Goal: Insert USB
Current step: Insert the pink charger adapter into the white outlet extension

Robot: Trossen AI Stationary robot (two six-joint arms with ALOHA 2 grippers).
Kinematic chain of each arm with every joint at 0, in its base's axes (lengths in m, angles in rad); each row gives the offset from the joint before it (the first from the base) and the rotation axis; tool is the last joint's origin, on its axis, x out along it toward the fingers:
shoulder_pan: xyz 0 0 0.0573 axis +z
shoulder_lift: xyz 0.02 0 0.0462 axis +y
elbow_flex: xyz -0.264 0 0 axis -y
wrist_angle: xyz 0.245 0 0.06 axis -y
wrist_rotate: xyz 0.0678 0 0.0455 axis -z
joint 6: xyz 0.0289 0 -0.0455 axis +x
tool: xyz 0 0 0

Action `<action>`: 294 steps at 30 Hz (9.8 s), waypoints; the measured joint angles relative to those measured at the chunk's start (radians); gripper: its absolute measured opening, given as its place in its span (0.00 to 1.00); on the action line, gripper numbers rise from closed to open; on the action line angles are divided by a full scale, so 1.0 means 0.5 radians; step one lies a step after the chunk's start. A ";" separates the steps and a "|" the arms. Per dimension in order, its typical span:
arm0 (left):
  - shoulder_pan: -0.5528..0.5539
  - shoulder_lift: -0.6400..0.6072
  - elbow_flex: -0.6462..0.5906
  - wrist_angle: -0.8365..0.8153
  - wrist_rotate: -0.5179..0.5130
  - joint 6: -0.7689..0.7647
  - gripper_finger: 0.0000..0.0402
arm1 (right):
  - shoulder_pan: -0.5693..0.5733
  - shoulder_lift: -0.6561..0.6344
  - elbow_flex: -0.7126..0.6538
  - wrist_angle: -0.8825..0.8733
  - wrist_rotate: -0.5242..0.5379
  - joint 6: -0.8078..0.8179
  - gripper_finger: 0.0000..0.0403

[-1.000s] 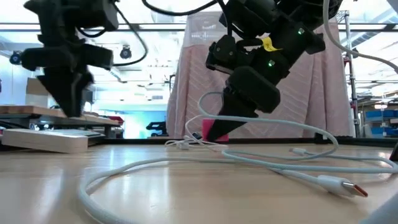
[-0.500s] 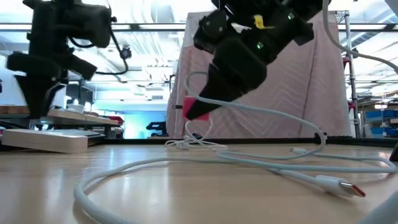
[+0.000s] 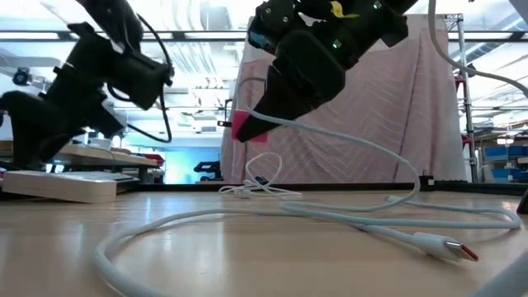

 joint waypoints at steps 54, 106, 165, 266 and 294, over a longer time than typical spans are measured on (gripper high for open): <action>-0.723 0.493 0.201 1.537 -0.142 0.383 0.09 | 0.138 -0.080 0.103 -0.333 -0.001 0.085 0.34; -0.593 0.003 -0.422 2.764 -0.114 0.537 0.48 | -0.075 0.287 0.034 -0.133 0.011 0.405 0.34; -0.423 0.710 -0.478 3.597 0.423 -0.246 0.44 | 0.165 0.432 0.827 -1.635 0.872 -2.622 0.34; -0.410 0.713 -0.189 3.466 0.164 -0.310 0.44 | 0.295 0.659 0.811 -1.697 0.904 -2.823 0.38; -0.410 0.756 -0.190 3.501 0.153 -0.250 0.44 | 0.298 0.642 0.970 -2.018 0.970 -2.504 0.34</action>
